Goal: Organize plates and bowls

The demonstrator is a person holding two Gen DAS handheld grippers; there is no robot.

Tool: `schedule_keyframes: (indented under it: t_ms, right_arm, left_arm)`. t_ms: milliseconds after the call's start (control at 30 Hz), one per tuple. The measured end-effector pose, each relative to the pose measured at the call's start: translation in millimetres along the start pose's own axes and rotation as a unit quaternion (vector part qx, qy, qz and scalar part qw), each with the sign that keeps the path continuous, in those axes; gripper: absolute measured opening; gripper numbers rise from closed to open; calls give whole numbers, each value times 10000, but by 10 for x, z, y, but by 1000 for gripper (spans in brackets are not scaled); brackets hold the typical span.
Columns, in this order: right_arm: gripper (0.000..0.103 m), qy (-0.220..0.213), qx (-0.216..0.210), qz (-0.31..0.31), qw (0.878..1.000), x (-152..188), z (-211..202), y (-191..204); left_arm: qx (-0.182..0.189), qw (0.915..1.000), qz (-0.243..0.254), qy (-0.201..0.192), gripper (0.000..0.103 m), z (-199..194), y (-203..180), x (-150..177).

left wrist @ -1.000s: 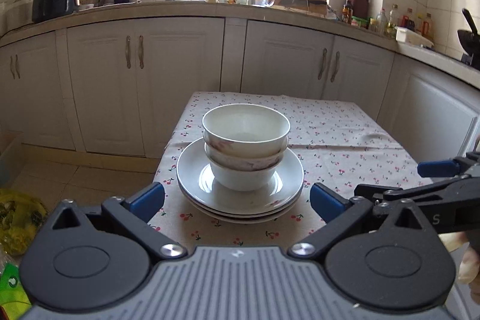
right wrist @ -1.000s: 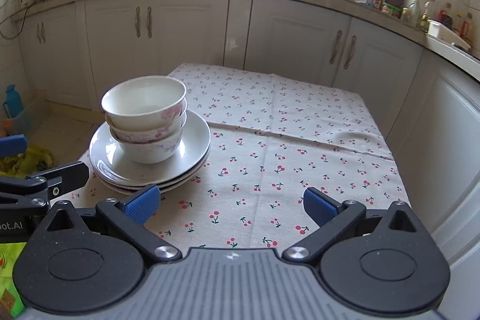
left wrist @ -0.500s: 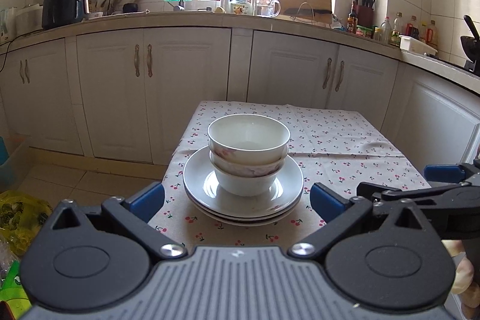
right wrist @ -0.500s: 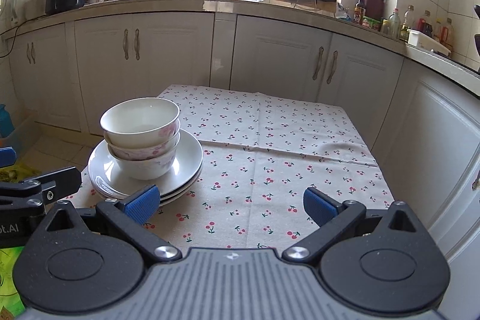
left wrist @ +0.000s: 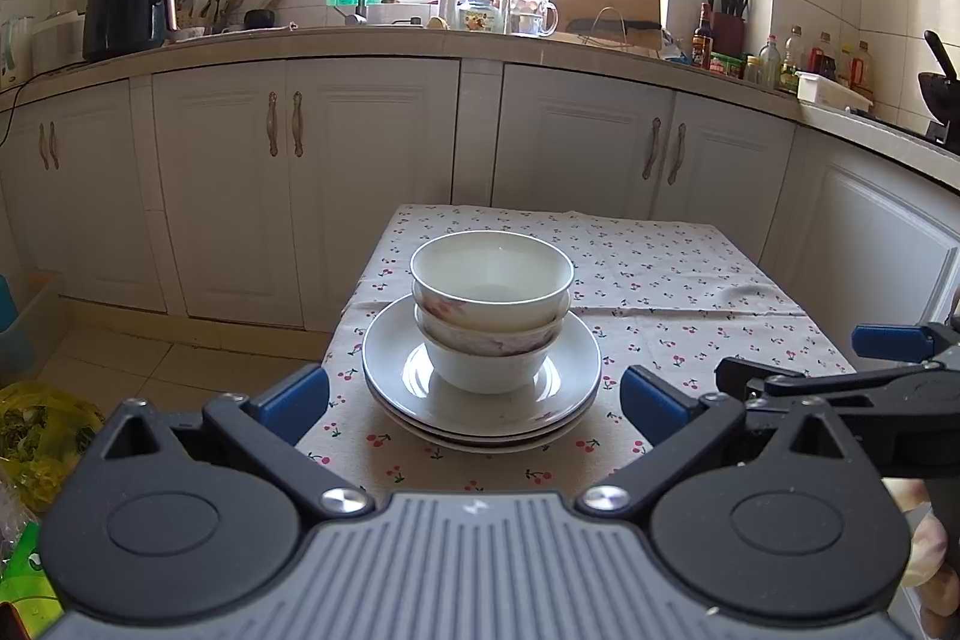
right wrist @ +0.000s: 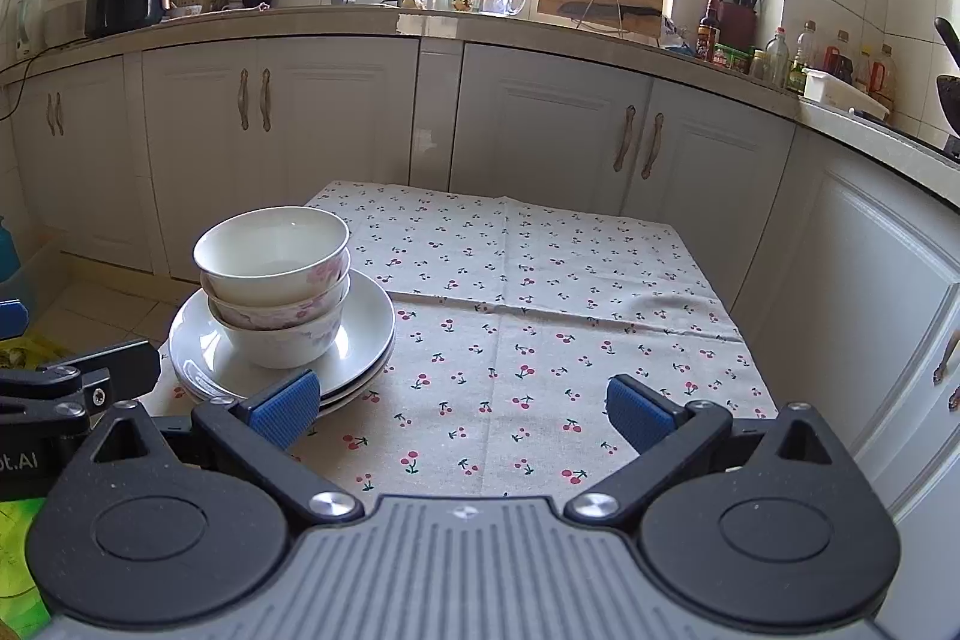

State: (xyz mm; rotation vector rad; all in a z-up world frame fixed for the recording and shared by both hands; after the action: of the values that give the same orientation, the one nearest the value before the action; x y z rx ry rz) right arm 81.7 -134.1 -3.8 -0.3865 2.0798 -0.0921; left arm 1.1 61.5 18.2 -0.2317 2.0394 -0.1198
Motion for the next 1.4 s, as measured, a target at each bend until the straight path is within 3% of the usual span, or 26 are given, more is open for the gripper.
schedule_keyframes:
  t_ms: [1400]
  right_arm:
    - [103,-5,69,45,10000,-6,-19,5]
  left_arm:
    - [-4,10000,40,-29,102,-38,-17,-22]
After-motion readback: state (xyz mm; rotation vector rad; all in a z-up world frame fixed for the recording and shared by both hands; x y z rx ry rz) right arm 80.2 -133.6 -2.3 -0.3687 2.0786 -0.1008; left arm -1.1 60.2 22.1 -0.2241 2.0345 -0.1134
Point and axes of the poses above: each gripper's, at about its wrist camera, not at the fingertips, and z roughly the way its jaws point, y to its left, x to its underside, the point moved 1 cm from there along z, roughly the way its jaws point, and after that the axes turned 7 degrees about -z, right-handed, at the moved point
